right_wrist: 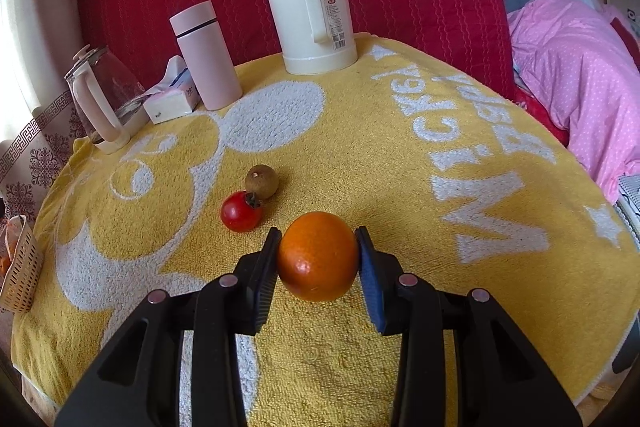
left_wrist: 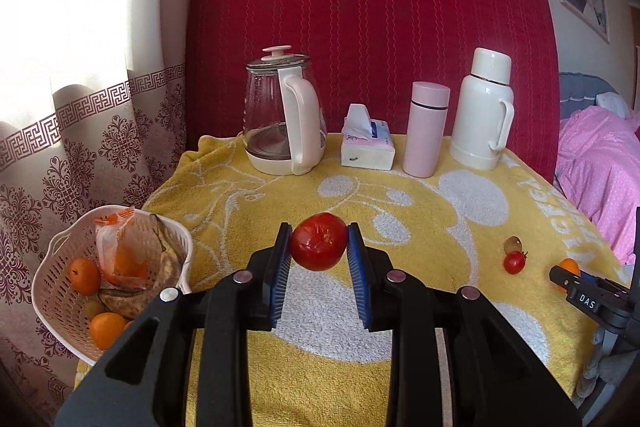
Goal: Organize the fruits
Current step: 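Carry the red tomato into the white basket and open the left tool, then carry the held orange into the basket and open the right tool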
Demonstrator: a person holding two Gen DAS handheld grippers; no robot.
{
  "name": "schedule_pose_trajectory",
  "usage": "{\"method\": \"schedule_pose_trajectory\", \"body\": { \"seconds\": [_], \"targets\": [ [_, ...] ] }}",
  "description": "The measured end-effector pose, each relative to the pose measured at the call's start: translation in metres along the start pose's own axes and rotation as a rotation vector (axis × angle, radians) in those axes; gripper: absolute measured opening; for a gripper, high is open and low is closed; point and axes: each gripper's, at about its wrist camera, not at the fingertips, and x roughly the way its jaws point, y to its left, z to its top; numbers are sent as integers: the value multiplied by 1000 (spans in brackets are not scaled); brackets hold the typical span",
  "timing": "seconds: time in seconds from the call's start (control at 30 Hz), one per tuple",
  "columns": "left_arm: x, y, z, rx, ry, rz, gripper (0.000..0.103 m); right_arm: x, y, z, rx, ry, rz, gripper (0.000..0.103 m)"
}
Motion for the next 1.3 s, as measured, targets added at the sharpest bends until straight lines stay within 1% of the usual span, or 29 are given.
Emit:
{"method": "schedule_pose_trajectory", "body": {
  "seconds": [0.23, 0.57, 0.67, 0.7, 0.73, 0.77, 0.8, 0.83, 0.87, 0.93, 1.03, 1.17, 1.3],
  "targets": [
    [-1, 48, 12, -84, -16, 83, 28, 2, 0, 1, 2, 6, -6, 38],
    [-2, 124, 21, -212, -20, 228, 28, 1, 0, 1, 0, 4, -5, 38],
    [-3, 146, 22, -253, -7, 243, 31, 1, 0, 1, 0, 4, -6, 38],
    [-3, 151, 22, -263, -6, 247, 35, 1, 0, 1, 0, 3, -5, 38],
    [-4, 156, 23, -273, -6, 250, 49, 1, 0, 1, 0, 3, -5, 38],
    [-6, 161, 23, -285, -9, 256, 59, 1, 1, 1, 0, 2, -5, 38],
    [-9, 165, 24, -299, -18, 265, 74, 0, 1, 1, -1, 1, -5, 38],
    [-12, 168, 24, -310, -30, 267, 79, 0, 1, 1, -2, 0, -6, 38],
    [-14, 171, 25, -315, -34, 264, 80, 0, 2, 1, -3, -1, -7, 38],
    [-18, 175, 27, -322, -44, 261, 86, -2, 3, 2, 0, 0, -6, 38],
    [-24, 182, 29, -335, -63, 269, 87, -8, 8, 4, 10, 1, 31, 38],
    [-33, 189, 30, -353, -84, 278, 87, -20, 32, 8, -14, -7, 106, 38],
    [-39, 196, 31, -366, -99, 279, 87, -32, 69, 10, -64, -15, 205, 38]
  ]
}}
